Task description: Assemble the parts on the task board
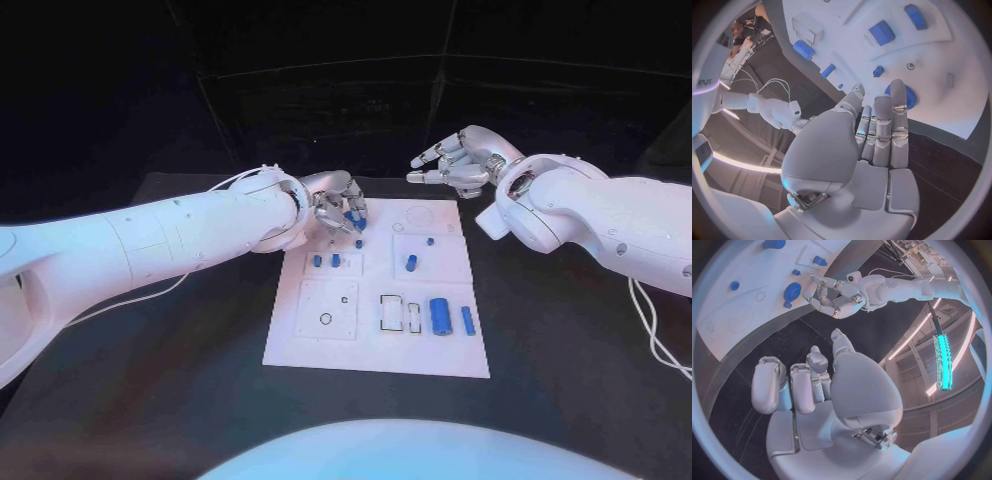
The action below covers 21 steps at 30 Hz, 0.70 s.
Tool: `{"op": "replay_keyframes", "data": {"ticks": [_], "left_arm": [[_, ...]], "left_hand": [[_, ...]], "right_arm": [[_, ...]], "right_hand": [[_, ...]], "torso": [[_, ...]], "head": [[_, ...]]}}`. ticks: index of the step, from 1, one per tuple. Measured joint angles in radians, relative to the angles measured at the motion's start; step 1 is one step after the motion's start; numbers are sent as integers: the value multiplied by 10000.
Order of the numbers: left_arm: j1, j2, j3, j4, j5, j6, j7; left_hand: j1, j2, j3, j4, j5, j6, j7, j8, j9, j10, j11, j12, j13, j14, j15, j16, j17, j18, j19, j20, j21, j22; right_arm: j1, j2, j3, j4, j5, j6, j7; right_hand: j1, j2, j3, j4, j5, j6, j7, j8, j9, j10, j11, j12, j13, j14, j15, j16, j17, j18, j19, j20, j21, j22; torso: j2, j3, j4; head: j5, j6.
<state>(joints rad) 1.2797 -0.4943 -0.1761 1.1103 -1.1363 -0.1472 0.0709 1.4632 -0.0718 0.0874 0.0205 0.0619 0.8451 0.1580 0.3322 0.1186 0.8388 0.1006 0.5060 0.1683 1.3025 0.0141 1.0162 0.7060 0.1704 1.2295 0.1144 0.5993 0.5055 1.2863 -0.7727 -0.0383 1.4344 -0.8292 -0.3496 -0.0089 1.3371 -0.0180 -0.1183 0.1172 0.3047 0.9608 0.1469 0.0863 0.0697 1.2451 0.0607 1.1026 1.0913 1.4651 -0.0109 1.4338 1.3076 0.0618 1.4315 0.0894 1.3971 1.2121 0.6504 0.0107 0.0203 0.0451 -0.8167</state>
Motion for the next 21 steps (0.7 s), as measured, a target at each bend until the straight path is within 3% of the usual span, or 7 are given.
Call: {"op": "replay_keyframes", "data": {"ticks": [1, 8, 12, 19, 21], "left_arm": [[-11, 59, 0, -78, -223, 24, 2], [-57, 436, 0, -447, -1474, 300, -77], [-88, 599, 0, -592, -1910, 490, -165], [-146, 737, 4, -677, -2387, 775, -239], [-169, 749, 4, -663, -2506, 848, -245]], "left_hand": [[-107, -25, -2, -58, 0, 83, -19, -80, -63, 52, -27, -36, -105, 313, -19, 574, 634, 1, 188, -19, 123, 63], [-253, -59, 24, -197, 0, 343, -24, -373, -283, 71, -37, -228, -504, 1124, -52, 2069, 2325, 0, 789, -79, 581, 360], [-345, -41, 72, -293, 0, 563, -30, -460, -365, 266, -60, -281, -680, 1433, -83, 2732, 3156, 1, 1183, -108, 1469, 1273], [-446, 56, 153, -429, 0, 968, -153, -524, -433, 604, -115, -385, -896, 1558, -139, 3131, 3604, 0, 1436, -162, 2450, 2326], [-446, 56, 193, -469, 0, 1066, -167, -568, -444, 749, -143, -418, -940, 1558, -139, 3199, 3678, -162, 1542, -163, 2714, 2619]], "right_arm": [[0, 2, 0, 0, -2, 1, 1], [0, 19, 0, -11, -13, 3, 2], [0, 41, 0, -23, -19, 3, 4], [0, 62, 0, -38, -25, 3, 8], [0, 62, 0, -39, -26, 3, 8]], "right_hand": [[0, 0, 0, 0, 0, 0, 0, 0, 0, 0, 0, 0, 0, 0, 0, 0, 0, 1, 0, 0, 0, 0], [0, 0, 0, 0, 0, 0, 0, 0, 0, 0, 0, 0, 0, 0, 0, 0, 0, 0, 0, 0, 0, 0], [0, 0, 0, 0, 0, 0, 0, 0, 0, 0, 0, 0, 1, 0, 0, 0, -1, 0, 0, 0, 0, 1], [0, 0, 0, 0, 0, 0, 0, 0, 0, 0, 0, 0, 1, 0, 0, 0, -1, 1, 0, 0, 0, 0], [0, 0, 0, 0, 0, 0, 0, 0, 0, 0, 0, 0, 1, 0, 0, 0, -2, 1, 0, 0, 0, 1]], "torso": [[0, 0, 0], [-2, 3, 2], [-2, 3, 2], [0, 3, 0], [0, 3, 0]], "head": [[-4, 1], [-47, -5], [-63, 10], [-73, -11], [-84, -20]]}}
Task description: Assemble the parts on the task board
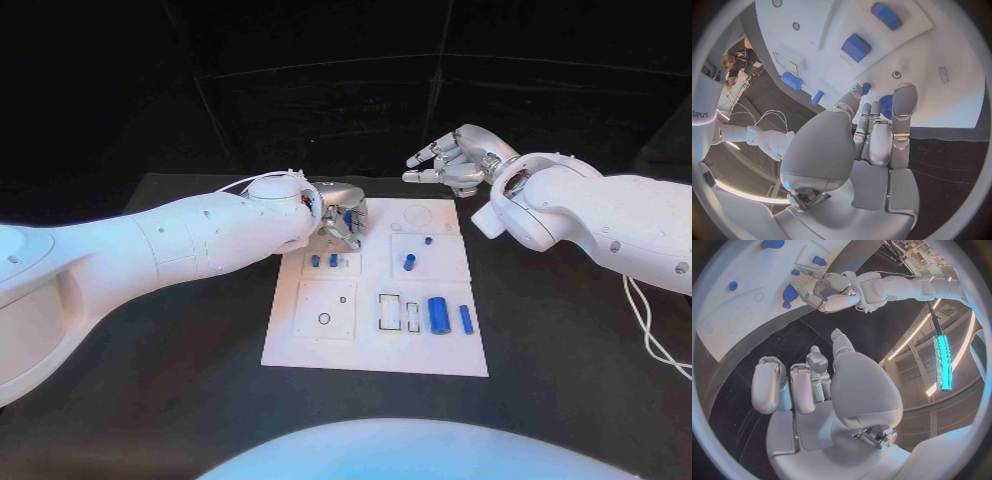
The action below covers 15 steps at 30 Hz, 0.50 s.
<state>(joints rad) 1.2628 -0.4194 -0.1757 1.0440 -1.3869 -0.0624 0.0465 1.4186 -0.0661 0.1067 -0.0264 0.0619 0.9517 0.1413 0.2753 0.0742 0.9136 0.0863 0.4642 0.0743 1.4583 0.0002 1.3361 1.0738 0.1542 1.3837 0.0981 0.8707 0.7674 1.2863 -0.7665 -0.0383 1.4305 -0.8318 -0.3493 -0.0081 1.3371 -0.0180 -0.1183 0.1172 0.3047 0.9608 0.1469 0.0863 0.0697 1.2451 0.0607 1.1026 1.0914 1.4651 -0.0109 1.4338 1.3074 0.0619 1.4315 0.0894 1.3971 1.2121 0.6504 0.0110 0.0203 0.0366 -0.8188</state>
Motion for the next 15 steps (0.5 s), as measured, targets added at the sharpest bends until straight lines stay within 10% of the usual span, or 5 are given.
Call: {"op": "replay_keyframes", "data": {"ticks": [15], "left_arm": [[-104, 182, 3, -201, -400, 254, -13]], "left_hand": [[16, 316, 525, -217, 0, 316, -41, -198, -58, 506, -51, -348, -111, 34, -35, 176, 161, 1, 122, -49, 766, 855]], "right_arm": [[0, 51, 0, -21, -5, 2, 3]], "right_hand": [[-42, 42, 0, 0, 61, 0, 0, 0, 0, 0, 0, 0, 1, 0, 0, 0, 0, -1, 0, 0, 0, 0]], "torso": [[-2, 1, 7]], "head": [[-16, -18]]}}
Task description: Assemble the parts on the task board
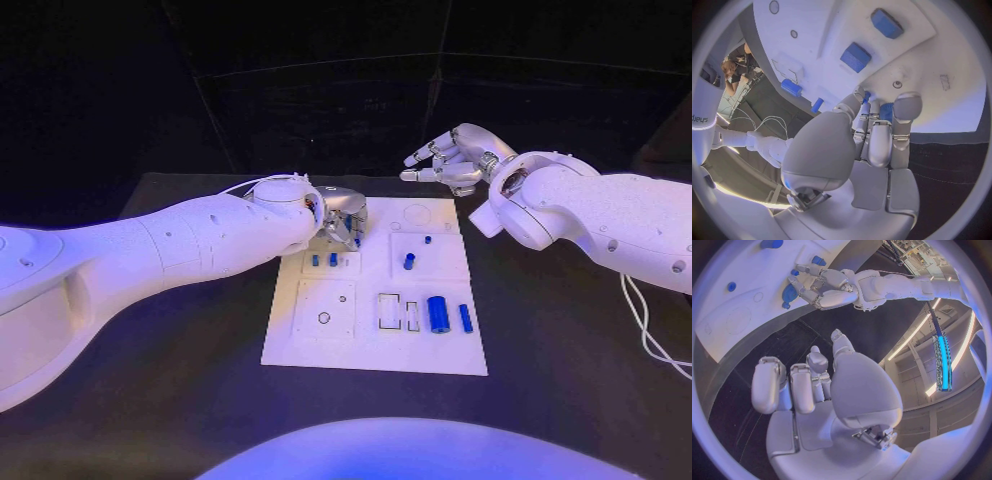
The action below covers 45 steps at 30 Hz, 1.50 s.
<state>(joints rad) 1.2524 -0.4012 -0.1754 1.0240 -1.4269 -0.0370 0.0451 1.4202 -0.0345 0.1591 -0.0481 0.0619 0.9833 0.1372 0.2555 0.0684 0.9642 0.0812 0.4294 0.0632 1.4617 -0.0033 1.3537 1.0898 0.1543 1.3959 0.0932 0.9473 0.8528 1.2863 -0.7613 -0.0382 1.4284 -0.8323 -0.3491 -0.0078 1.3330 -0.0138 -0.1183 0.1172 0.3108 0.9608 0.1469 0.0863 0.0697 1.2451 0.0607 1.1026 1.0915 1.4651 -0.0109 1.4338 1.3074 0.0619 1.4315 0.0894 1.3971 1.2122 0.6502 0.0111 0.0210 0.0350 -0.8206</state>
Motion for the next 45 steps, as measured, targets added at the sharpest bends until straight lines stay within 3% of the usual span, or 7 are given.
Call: {"op": "replay_keyframes", "data": {"ticks": [2, 15, 26, 28, 37, 40, 45], "left_arm": [[0, 27, 4, -42, -17, 10, 0], [-19, 231, 34, -315, -69, 85, 20], [-77, -101, 57, -25, -70, -94, 118], [-118, -218, 155, 77, -61, -151, 124], [-99, -697, 837, 734, 231, -593, 146], [-93, -862, 966, 907, 366, -685, 135], [-91, -1134, 1050, 1057, 569, -688, 95]], "left_hand": [[39, 40, 205, -47, 0, 80, -3, -66, 0, 90, 1, -95, -3, 0, 0, 49, 35, -154, 40, -40, 174, 197], [-68, 143, 1333, -307, -1, 480, -51, -233, -13, 708, -100, -639, 5, 36, -36, 87, -8, -153, 77, -6, 652, 789], [-520, -183, 2402, -577, -2, 872, -53, -501, 10, 1333, -150, -1276, 0, 73, -74, 126, -61, -151, 111, -39, 1005, 1263], [-520, -183, 2515, -612, -2, 872, -52, -502, 10, 1367, -116, -1326, 10, 73, -74, 126, -78, -151, 111, -39, 1066, 1317], [-628, -291, 2693, -706, -2, 977, -16, -580, 21, 1528, -135, -1403, 18, 73, -74, 126, -145, -302, 144, -73, 1142, 1447], [-679, -342, 2751, -707, -2, 1015, -53, -580, 29, 1528, -135, -1439, 18, 73, -73, 126, -187, -303, 144, -73, 1141, 1464], [-715, -379, 2761, -718, -2, 1016, -50, -580, 32, 1564, -171, -1477, 18, 72, -73, 126, -197, -303, 145, -73, 1182, 1502]], "right_arm": [[0, 10, 0, -4, 0, 2, 1], [0, 41, 0, -15, -2, 14, 3], [0, 42, 0, -23, -3, 19, 8], [0, 42, 0, -28, -3, 20, 10], [-1, 31, 0, -72, -4, 23, 15], [-1, 31, 0, -81, -5, 25, 15], [-2, 31, 0, -95, -5, 29, 16]], "right_hand": [[0, 0, 0, 0, 0, 0, 0, 0, 0, 0, 0, 0, 0, 0, 0, 0, 0, 0, 0, 0, 0, 0], [0, 0, 0, 0, 0, 0, 0, 0, 0, 0, 0, 0, 0, 0, 0, 0, 0, 0, 0, 0, 0, 0], [1, 0, 0, 0, 0, 0, 0, 0, 0, 0, 0, 0, 1, 0, 0, 0, 7, 0, 0, 0, 0, 1], [1, 0, 0, 0, 0, 0, 0, 0, 0, 0, 0, 0, 1, 0, 0, 0, 7, 0, 0, 0, 0, 1], [1, -1, 0, 0, 0, 0, 0, 0, 0, 0, 0, 0, 1, 0, 0, 0, 5, 0, 0, 0, 0, 1], [1, -1, 0, 0, 0, 0, 0, 0, 0, 0, 0, 0, 1, 0, 0, 0, 5, 0, 0, 0, 0, 1], [1, -1, 0, 0, 0, 0, 0, 0, 0, 0, 0, 0, 1, 0, 0, 0, 4, 0, 0, 0, 0, 1]], "torso": [[0, -1, 0], [-4, 0, 6], [-14, 1, 12], [-15, 1, 17], [-21, -7, 35], [-23, -8, 40], [-28, -8, 47]], "head": [[-4, -4], [8, -35], [-26, 11], [-27, 23], [-12, 79], [13, 89], [43, 100]]}}
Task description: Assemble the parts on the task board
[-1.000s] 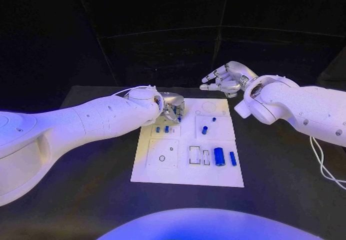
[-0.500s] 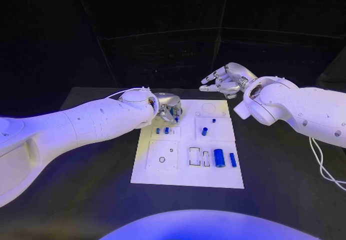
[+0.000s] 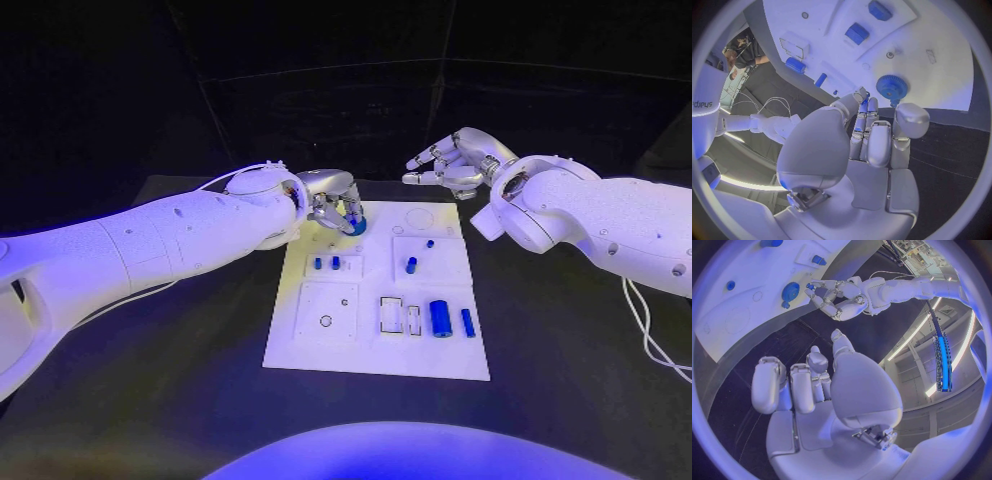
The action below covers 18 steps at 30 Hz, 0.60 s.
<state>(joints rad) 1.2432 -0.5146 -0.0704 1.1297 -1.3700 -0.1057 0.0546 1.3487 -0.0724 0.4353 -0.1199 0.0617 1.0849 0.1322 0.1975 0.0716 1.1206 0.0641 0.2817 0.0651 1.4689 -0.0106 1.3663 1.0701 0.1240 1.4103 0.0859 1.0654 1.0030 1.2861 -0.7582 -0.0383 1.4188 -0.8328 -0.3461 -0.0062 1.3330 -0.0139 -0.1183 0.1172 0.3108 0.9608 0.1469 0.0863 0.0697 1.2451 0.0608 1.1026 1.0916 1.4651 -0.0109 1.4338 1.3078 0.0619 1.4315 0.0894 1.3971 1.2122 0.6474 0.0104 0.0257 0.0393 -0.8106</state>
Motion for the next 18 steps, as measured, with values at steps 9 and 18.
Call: {"op": "replay_keyframes", "data": {"ticks": [9, 18], "left_arm": [[8, -336, -29, 54, 236, 266, -123], [-80, -398, -254, -115, 308, 571, -218]], "left_hand": [[-45, -45, 27, -27, 0, 37, -35, 0, 1, 36, 37, 0, 8, 0, 0, 0, -35, 1, 0, 0, 53, 37], [-85, -85, 27, -27, 0, 73, -71, 0, -1, 71, 1, -39, 7, -38, -37, 0, -71, 2, -1, 0, 53, 45]], "right_arm": [[0, 2, -1, -16, -1, 13, 0], [-2, 14, -2, -22, -1, 21, 0]], "right_hand": [[0, 0, -27, 27, 56, 0, 0, 0, 0, 0, 0, 0, 0, 0, 0, 0, -1, 0, 0, 0, 0, 0], [0, 0, -27, 27, 56, 0, 0, 0, 0, 0, 0, 0, 0, 0, 0, 0, -2, 0, 0, 0, 0, 0]], "torso": [[8, 0, -13], [18, 0, -29]], "head": [[15, 5], [33, 17]]}}
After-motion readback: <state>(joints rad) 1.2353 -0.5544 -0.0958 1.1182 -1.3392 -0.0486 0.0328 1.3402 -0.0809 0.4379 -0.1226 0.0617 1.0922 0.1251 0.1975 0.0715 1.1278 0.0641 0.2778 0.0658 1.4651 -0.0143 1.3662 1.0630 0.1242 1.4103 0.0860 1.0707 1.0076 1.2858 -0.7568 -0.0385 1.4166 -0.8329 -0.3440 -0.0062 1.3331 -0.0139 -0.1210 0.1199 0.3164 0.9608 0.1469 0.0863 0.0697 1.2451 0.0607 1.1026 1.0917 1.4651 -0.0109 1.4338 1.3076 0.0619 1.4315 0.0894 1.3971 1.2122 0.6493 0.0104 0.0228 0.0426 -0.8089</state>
